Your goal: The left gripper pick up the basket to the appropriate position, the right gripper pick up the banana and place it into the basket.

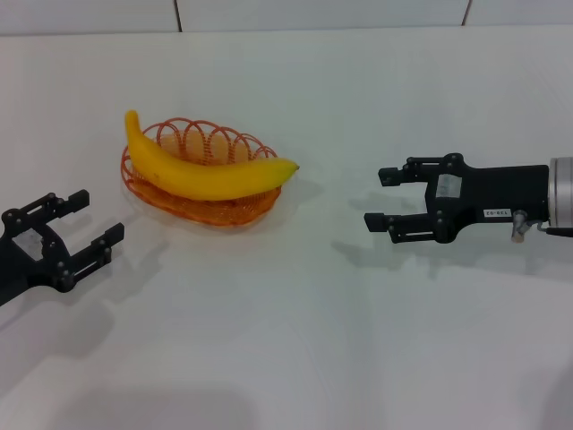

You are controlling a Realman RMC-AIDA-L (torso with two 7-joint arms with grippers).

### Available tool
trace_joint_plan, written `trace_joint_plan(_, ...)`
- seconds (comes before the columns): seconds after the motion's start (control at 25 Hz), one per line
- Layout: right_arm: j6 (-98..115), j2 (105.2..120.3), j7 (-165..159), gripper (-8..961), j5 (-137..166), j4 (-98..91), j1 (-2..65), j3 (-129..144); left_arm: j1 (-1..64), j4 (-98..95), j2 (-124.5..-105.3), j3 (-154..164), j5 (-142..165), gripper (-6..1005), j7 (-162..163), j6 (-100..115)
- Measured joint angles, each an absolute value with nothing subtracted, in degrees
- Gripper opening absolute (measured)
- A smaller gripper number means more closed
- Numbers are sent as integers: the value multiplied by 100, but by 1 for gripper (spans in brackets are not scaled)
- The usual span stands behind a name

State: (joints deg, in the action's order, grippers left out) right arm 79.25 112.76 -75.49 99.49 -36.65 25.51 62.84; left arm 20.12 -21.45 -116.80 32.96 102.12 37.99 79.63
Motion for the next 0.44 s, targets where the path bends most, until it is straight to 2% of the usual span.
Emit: trace_joint_plan(0.44,7912,11276,-7572,763,9949,-3665,2574,6284,2012,-2145,-11680,3296,10212,648,3796,7963)
